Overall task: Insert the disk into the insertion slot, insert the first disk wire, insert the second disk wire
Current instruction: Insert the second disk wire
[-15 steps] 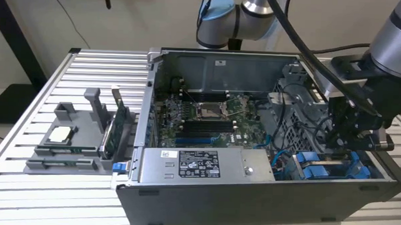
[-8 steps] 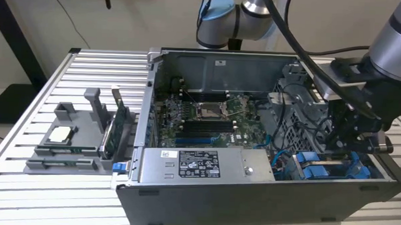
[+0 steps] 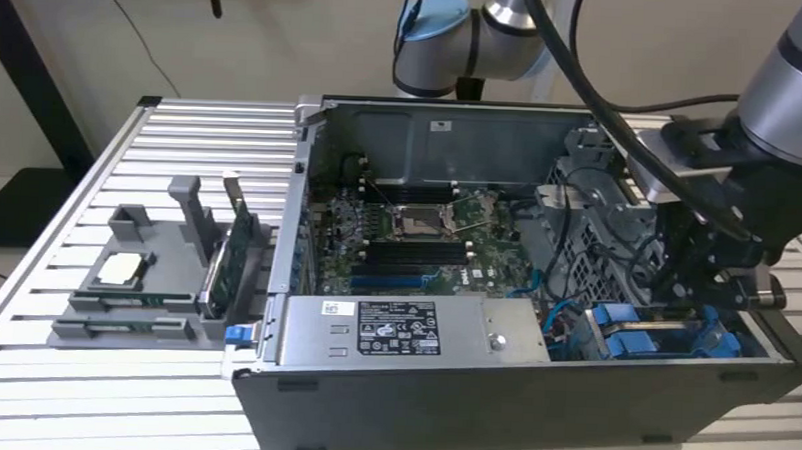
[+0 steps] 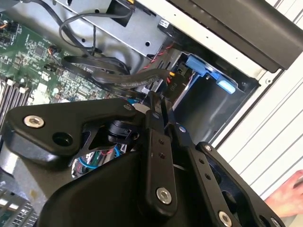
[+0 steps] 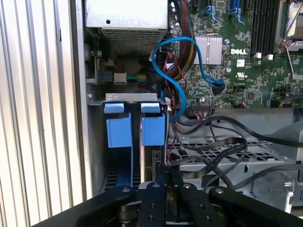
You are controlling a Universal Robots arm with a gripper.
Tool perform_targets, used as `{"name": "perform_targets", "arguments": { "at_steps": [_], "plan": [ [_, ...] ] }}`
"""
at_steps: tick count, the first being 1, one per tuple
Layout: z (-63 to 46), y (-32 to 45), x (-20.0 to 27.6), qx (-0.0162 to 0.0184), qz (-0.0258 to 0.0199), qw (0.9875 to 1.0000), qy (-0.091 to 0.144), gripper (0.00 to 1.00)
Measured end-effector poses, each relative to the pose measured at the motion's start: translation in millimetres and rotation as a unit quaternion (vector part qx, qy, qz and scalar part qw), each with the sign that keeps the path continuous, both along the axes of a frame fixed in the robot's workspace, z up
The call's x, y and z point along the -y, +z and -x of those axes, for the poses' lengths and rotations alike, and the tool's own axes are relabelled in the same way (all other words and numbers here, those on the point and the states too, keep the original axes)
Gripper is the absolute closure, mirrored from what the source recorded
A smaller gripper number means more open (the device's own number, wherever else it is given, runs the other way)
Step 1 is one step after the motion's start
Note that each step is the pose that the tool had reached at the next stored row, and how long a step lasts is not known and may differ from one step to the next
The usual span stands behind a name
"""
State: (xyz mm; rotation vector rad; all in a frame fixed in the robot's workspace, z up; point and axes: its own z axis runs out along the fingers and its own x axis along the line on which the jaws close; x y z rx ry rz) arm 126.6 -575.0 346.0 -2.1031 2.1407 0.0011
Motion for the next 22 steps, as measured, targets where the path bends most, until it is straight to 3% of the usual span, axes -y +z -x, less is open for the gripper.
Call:
{"name": "perform_targets", "arguments": {
  "at_steps": [5, 22],
  "plan": [
    [0.0, -1.0, 2.3, 0.0, 0.0, 1.0, 0.0, 0.84],
    [-1.9, -6.0, 3.6, 0.0002, 0.0, 1.0, 0.0, 0.84]
  ]
}}
